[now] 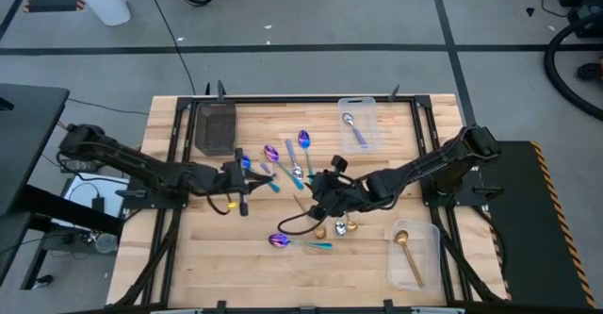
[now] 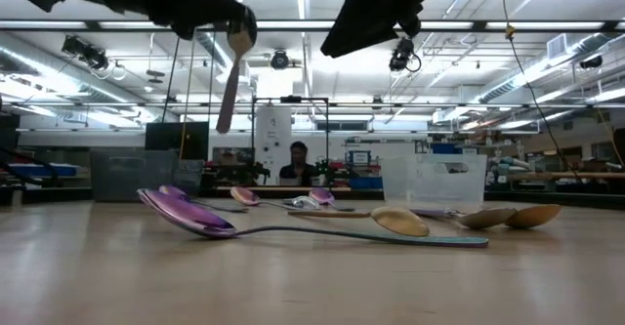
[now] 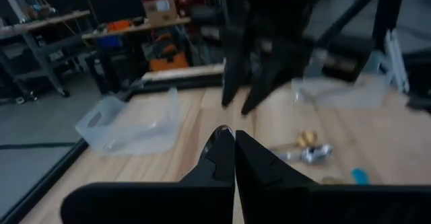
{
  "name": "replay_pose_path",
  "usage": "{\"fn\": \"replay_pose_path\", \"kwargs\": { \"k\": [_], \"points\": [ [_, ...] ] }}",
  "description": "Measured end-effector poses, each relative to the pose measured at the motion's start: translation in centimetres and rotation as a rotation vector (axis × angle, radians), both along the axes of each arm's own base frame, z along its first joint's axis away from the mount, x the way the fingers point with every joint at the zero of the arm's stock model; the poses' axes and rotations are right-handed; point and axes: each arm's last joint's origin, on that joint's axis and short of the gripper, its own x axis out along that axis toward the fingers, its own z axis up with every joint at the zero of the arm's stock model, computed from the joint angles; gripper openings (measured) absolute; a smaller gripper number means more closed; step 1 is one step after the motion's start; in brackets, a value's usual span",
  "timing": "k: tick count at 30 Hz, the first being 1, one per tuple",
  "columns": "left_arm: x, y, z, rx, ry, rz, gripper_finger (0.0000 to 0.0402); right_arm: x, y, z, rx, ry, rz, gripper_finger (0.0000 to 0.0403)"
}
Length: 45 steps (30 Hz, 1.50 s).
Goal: Sort silverware by color (type)
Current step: Put the purple spoon into the bottom transparent bin
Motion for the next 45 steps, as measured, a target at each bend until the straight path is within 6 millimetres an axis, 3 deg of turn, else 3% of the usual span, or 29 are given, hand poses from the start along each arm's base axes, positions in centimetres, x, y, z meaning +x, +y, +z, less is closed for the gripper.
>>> {"fn": "replay_pose_path", "kwargs": {
  "k": [15,29,45],
  "points": [
    [-0.8,0.1,2.1,-0.024,-0.148,-0.073,0.0004,1.4,-1.4,1.1,-0.093,-0.037,0.121,0.0112],
    [-0.6,1.4,3.9,-0.091,-0.338,-0.224,0.0004,2.6,-1.6,3.1,-0.32,-0.124,0.303,0.0183],
    [-1.0,1.7,5.4,-0.07,-0.498,-0.291,0.0004,3.7,-4.7,4.5,-0.353,-0.257,0.352,0.0152]
  ]
}}
